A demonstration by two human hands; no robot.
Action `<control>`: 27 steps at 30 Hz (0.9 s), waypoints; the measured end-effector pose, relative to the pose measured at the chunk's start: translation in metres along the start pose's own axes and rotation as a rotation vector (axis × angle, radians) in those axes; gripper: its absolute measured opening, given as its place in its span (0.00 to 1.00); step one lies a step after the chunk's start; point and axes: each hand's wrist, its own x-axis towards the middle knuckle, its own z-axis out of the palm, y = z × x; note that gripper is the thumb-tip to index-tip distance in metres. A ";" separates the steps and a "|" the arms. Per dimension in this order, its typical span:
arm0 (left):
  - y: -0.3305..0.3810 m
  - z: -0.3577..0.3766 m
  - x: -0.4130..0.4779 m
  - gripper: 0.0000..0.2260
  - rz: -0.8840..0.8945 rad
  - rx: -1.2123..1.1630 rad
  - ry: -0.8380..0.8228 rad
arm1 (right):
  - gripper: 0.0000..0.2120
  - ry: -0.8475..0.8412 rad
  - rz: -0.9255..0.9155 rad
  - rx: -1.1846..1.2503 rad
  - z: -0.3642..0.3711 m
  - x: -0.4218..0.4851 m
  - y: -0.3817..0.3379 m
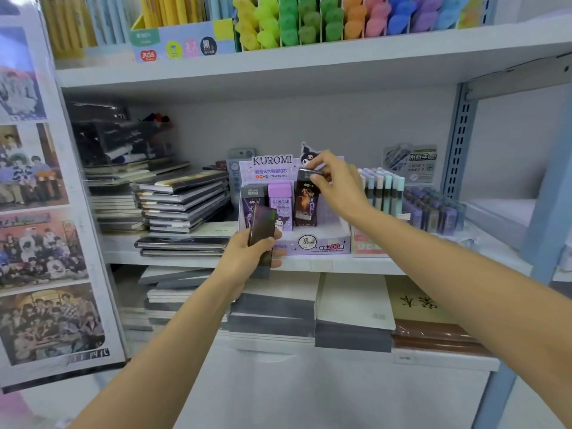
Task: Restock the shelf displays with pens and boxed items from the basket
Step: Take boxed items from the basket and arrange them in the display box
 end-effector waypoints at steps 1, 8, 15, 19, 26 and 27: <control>0.000 -0.001 0.001 0.06 0.004 -0.002 -0.003 | 0.07 -0.024 -0.004 -0.024 0.003 -0.001 0.002; 0.001 -0.006 0.005 0.06 0.002 0.040 -0.032 | 0.06 -0.200 0.029 -0.098 -0.003 0.017 0.006; 0.001 -0.010 0.006 0.06 -0.005 0.031 -0.054 | 0.06 -0.224 -0.013 -0.111 0.000 0.021 0.006; 0.002 -0.010 0.006 0.07 -0.007 0.026 -0.059 | 0.06 -0.234 0.037 -0.094 0.002 0.023 0.011; 0.004 -0.010 0.002 0.06 -0.005 0.045 -0.051 | 0.08 -0.278 0.080 -0.171 0.004 0.025 0.010; 0.005 -0.010 0.000 0.05 -0.002 0.050 -0.047 | 0.09 -0.258 0.062 -0.208 0.003 0.024 0.009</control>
